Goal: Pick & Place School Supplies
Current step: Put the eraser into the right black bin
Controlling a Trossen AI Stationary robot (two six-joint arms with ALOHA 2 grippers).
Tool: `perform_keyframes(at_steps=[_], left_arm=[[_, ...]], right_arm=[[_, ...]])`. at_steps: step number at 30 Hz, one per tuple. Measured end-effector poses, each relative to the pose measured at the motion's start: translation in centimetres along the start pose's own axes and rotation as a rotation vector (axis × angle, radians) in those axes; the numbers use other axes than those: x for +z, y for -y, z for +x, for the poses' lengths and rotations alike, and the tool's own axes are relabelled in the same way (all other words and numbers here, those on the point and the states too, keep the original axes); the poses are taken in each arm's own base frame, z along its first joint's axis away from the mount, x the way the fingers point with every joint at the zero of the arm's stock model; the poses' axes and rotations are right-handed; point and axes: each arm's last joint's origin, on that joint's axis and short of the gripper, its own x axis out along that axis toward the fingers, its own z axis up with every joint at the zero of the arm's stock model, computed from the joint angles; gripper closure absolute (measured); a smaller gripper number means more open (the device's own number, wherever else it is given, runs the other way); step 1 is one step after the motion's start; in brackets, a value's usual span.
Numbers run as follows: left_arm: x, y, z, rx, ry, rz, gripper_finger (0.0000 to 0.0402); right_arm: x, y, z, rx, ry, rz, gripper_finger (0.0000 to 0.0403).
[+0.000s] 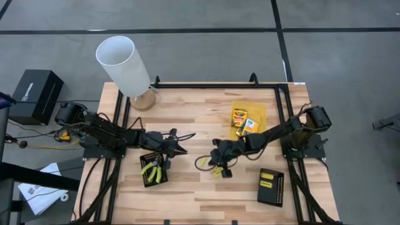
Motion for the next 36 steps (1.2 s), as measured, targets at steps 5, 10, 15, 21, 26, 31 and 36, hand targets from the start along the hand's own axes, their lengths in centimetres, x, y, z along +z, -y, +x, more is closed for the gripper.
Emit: perform_keyframes(at_steps=[5,10,15,21,26,31,36], left_arm=[[-0.7,-0.9,0.0,0.054,-0.071,-0.007,0.0345],[0.3,-1.2,-0.8,0.105,-0.018,0.008,0.0295],[1.7,-1.4,-2.5,0.162,0.043,0.009,0.0256],[2.4,-1.6,-4.2,0.18,0.054,0.007,0.024],[2.5,-1.6,-4.9,0.186,0.045,0.002,0.0245],[2.5,-1.6,-4.9,0.186,0.048,0.001,0.0249],[2.5,-1.6,-4.9,0.186,0.049,0.0,0.0249]], right_arm=[[0.7,1.2,-0.7,-0.013,-0.041,-0.053,0.0327],[1.9,1.9,-0.7,-0.022,-0.103,-0.121,0.0289],[2.4,3.0,-0.4,-0.012,-0.135,-0.156,0.0271],[2.4,4.1,-0.4,0.016,-0.16,-0.169,0.0259],[2.2,4.6,-0.5,0.027,-0.17,-0.163,0.0254],[2.2,4.6,-0.5,0.037,-0.167,-0.18,0.0254],[2.3,4.7,-0.6,0.038,-0.163,-0.182,0.0254]])
